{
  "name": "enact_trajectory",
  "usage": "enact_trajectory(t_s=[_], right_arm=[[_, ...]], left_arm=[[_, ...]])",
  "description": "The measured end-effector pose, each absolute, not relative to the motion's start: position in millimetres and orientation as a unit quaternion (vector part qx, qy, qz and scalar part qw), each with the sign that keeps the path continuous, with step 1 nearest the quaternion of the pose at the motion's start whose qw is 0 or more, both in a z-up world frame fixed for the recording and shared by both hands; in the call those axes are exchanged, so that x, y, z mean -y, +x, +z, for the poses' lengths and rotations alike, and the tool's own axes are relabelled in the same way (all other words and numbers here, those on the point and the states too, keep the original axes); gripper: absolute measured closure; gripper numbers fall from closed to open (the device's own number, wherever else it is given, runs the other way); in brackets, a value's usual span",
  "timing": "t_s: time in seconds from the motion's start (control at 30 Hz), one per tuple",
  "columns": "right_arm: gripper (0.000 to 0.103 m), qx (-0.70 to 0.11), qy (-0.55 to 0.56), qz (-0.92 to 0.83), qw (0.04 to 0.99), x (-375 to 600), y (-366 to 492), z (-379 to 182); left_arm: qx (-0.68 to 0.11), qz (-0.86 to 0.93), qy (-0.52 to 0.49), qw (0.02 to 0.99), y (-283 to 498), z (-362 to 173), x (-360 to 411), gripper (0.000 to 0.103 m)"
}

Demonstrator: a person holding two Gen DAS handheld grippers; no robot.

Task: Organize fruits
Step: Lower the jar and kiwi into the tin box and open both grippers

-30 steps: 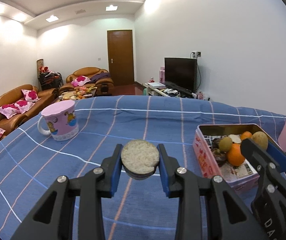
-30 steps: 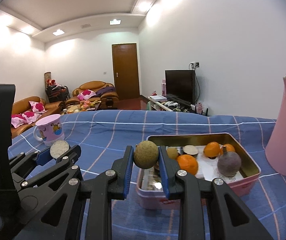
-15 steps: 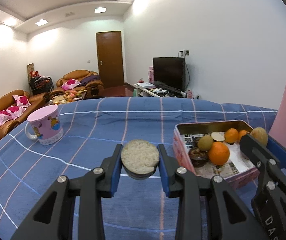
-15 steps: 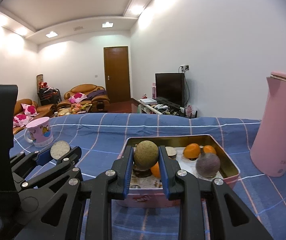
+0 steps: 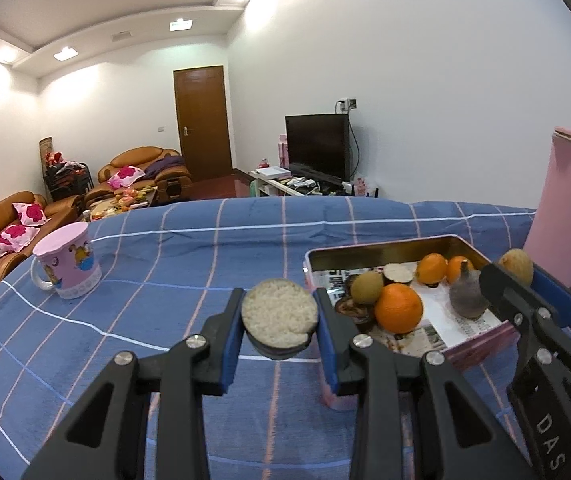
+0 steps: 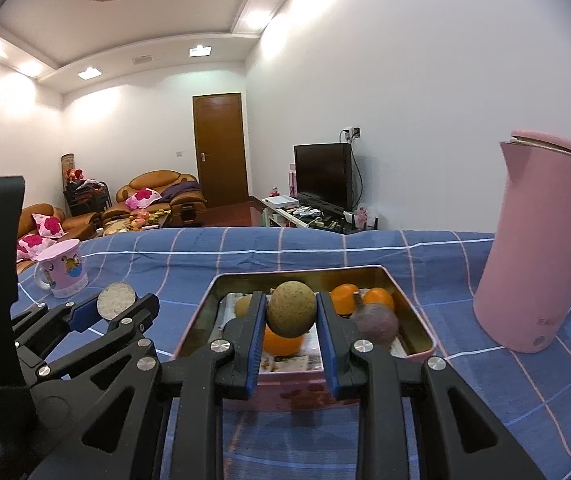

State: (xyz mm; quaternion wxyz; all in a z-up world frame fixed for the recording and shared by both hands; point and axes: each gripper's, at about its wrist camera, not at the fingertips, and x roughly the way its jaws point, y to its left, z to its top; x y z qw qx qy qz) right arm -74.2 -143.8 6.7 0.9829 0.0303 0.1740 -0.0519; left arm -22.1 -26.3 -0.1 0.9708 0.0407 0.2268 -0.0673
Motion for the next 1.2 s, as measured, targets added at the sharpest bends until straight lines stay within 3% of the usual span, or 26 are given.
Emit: enact_trajectory(t_s=[1.2], right_arm=[[0.076,-0.171,0.040,-0.123,0.977,227,-74,9]], left_arm=[[-0.245,-0.126,0.065,0.959,-10,-1,123,0.067]])
